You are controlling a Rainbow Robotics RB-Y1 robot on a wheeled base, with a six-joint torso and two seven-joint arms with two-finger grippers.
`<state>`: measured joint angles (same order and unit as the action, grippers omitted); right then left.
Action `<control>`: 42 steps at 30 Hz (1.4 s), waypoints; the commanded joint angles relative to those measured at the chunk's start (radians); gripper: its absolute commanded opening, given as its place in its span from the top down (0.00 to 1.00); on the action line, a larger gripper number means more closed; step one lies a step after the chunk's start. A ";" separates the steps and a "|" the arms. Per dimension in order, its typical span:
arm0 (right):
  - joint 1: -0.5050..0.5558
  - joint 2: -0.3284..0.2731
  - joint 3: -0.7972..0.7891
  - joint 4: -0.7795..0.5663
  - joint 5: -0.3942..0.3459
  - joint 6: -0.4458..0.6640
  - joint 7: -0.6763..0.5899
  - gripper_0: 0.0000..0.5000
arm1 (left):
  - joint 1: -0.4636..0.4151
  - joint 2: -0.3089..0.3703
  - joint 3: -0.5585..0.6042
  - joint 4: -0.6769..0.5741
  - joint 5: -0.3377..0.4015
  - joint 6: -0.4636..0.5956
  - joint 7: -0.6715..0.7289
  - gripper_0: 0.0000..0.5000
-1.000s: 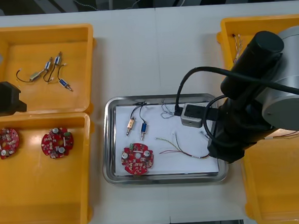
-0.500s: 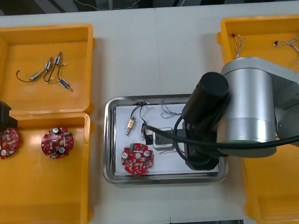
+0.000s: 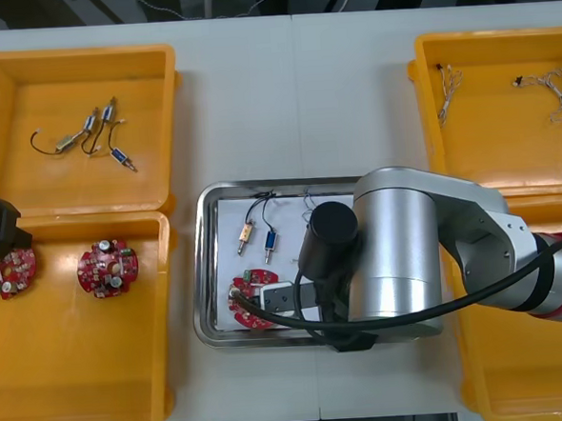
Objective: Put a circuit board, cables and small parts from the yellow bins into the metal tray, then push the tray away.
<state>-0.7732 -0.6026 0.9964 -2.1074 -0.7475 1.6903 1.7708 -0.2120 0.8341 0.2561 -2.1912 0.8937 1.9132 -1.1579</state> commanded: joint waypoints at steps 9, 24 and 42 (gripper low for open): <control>-0.032 0.075 0.074 0.006 0.054 -0.006 -0.039 0.00 | 0.017 0.040 0.032 -0.028 -0.001 0.007 -0.080 0.00; -0.026 0.099 0.082 0.069 0.027 -0.015 -0.067 0.00 | 0.017 0.040 0.032 -0.028 -0.001 0.007 -0.080 0.00; 0.060 0.152 0.082 0.075 0.134 -0.017 -0.073 0.00 | 0.017 0.040 0.032 -0.028 -0.001 0.007 -0.080 0.00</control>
<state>-0.7392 -0.4826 1.0661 -2.0244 -0.6278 1.6809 1.7314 -0.2098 0.8341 0.2561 -2.1915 0.8937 1.9132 -1.1580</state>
